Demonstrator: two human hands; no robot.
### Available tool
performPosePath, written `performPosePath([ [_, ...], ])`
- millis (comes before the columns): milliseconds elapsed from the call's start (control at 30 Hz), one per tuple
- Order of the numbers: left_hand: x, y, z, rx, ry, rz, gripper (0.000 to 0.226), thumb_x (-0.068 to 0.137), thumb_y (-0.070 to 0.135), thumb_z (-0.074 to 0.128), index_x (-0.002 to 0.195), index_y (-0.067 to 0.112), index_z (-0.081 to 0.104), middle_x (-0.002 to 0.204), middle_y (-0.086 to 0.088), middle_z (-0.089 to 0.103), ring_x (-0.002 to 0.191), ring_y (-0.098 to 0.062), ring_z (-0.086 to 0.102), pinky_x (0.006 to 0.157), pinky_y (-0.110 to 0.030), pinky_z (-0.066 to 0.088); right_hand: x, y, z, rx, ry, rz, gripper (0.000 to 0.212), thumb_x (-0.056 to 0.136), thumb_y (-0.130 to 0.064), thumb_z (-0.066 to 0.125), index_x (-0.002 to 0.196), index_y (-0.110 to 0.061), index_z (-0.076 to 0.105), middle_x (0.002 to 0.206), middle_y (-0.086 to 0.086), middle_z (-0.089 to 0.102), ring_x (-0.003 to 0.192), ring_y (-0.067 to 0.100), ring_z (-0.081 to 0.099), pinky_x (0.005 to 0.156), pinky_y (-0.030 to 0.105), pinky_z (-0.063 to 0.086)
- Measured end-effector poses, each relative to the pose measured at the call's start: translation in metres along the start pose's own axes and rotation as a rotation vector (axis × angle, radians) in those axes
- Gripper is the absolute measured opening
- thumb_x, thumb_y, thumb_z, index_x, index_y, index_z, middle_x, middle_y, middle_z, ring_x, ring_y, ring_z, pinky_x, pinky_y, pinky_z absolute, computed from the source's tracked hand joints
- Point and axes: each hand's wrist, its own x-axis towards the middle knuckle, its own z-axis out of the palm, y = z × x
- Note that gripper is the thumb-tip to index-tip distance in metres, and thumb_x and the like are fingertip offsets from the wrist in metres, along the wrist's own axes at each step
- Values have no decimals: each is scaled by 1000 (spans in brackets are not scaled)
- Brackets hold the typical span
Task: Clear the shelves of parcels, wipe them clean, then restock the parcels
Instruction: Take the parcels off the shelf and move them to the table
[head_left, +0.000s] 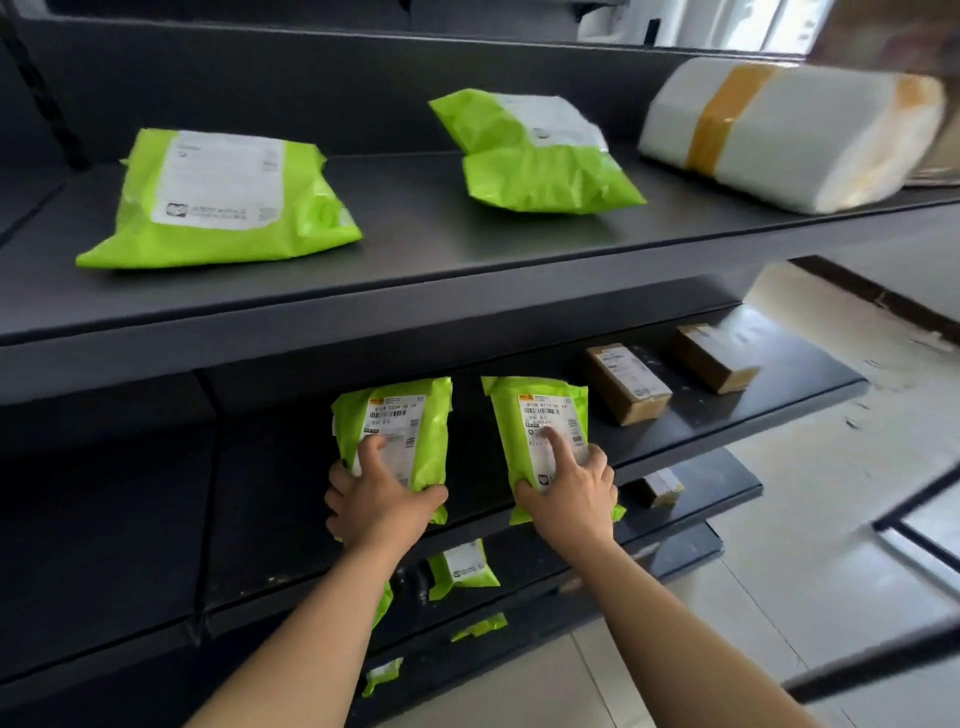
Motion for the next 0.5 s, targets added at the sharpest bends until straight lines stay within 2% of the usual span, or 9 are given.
performPosePath([
  [233, -50, 75, 42, -11, -144, 155, 86, 55, 49, 77, 120, 42, 21, 136, -13, 28, 112, -33, 37, 93, -47, 37, -18, 83, -60, 70, 139, 180, 70, 77, -55, 60, 138, -50, 27, 143, 13, 27, 128, 36, 29, 108, 49, 27],
  [500, -141, 168, 128, -26, -280, 351, 85, 51, 52, 75, 119, 41, 25, 131, -9, 29, 107, -31, 37, 89, -43, 35, -53, 212, -141, 70, 315, 398, 73, 73, -52, 63, 139, -45, 32, 131, 8, 35, 116, 32, 38, 104, 47, 32],
])
